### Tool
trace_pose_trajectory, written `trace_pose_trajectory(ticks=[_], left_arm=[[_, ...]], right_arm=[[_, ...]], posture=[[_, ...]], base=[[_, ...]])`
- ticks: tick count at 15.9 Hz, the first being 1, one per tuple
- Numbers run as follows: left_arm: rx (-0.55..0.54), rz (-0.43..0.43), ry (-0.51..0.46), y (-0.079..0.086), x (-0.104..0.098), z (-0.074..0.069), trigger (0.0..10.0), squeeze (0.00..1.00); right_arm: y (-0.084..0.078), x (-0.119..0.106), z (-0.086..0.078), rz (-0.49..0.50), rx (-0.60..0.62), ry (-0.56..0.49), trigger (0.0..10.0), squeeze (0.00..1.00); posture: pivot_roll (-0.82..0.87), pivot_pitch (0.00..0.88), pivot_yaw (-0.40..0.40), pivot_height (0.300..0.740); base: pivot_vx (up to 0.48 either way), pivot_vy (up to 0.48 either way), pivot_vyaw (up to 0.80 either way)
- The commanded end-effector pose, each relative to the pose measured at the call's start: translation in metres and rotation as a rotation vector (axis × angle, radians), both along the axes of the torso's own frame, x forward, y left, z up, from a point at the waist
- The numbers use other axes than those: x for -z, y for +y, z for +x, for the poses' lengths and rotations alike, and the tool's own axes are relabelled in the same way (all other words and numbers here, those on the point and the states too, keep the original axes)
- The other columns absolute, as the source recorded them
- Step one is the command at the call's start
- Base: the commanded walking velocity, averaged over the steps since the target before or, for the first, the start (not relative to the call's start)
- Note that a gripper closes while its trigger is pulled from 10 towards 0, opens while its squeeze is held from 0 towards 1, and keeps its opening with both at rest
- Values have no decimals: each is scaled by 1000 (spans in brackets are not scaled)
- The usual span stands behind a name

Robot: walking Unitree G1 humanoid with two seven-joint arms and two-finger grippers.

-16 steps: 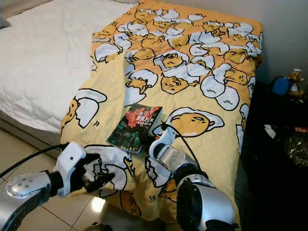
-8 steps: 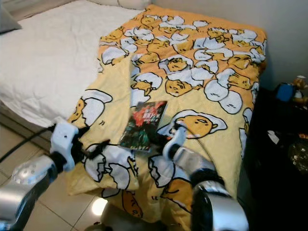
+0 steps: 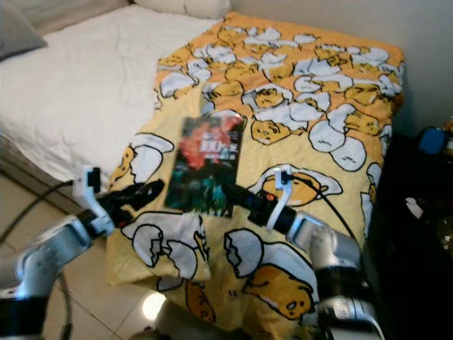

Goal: Clean up the room

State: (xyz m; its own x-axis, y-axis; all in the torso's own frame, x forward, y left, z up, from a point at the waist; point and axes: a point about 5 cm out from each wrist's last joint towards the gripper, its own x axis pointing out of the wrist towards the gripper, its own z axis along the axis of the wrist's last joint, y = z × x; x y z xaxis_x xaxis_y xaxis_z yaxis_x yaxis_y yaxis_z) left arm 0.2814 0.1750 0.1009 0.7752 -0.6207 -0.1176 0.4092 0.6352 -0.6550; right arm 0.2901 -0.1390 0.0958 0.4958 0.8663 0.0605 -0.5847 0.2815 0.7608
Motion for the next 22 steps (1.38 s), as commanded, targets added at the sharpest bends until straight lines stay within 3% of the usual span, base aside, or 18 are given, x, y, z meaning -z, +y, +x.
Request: trace_pose_trajectory(ticks=[1,2,3,4,5,13,15,18,19,22], left_arm=[[28,-101,51,-1,5,0,10000,0],[51,-177,62,-7,6,2,10000,0],[60,-197,62,-8,6,3,10000,0],[90,-240,51,-13,4,4,3686,0],[111,-260,48,-18,3,5,0,0],[72,-281,21,-17,-1,0,0,0],[78,-272,12,-13,-2,0,0,0],[128,-299,-1,-13,-8,-3,0,0],[203,-356,2,-12,-17,-8,0,0],[257,-383,-30,-10,-26,-14,0,0]], right_arm=[[7,-17,-5,60,-84,-65,0,0],[11,-23,-14,79,-157,-82,0,0],[12,-25,-18,82,-175,-84,0,0],[14,-27,-24,83,-218,-92,0,0],[16,-28,-27,82,-245,-96,0,0],[20,-29,-30,74,-264,-79,0,0],[21,-34,-28,110,-254,-87,0,0],[22,-38,-26,129,-247,-103,0,0],[22,-45,-23,186,-223,-118,0,0],[20,-51,-21,224,-220,-130,0,0]], posture=[[-54,0,63,740],[-53,0,62,740],[-54,0,62,740],[-51,0,56,740],[-49,0,52,740],[-33,0,49,740],[-37,0,54,740],[-43,0,60,740],[-43,0,58,740],[-43,0,60,740]], base=[[0,0,0],[0,0,0],[0,0,0],[0,0,0],[0,0,0],[0,0,0],[0,0,0],[0,0,0],[0,0,0],[0,0,0]])
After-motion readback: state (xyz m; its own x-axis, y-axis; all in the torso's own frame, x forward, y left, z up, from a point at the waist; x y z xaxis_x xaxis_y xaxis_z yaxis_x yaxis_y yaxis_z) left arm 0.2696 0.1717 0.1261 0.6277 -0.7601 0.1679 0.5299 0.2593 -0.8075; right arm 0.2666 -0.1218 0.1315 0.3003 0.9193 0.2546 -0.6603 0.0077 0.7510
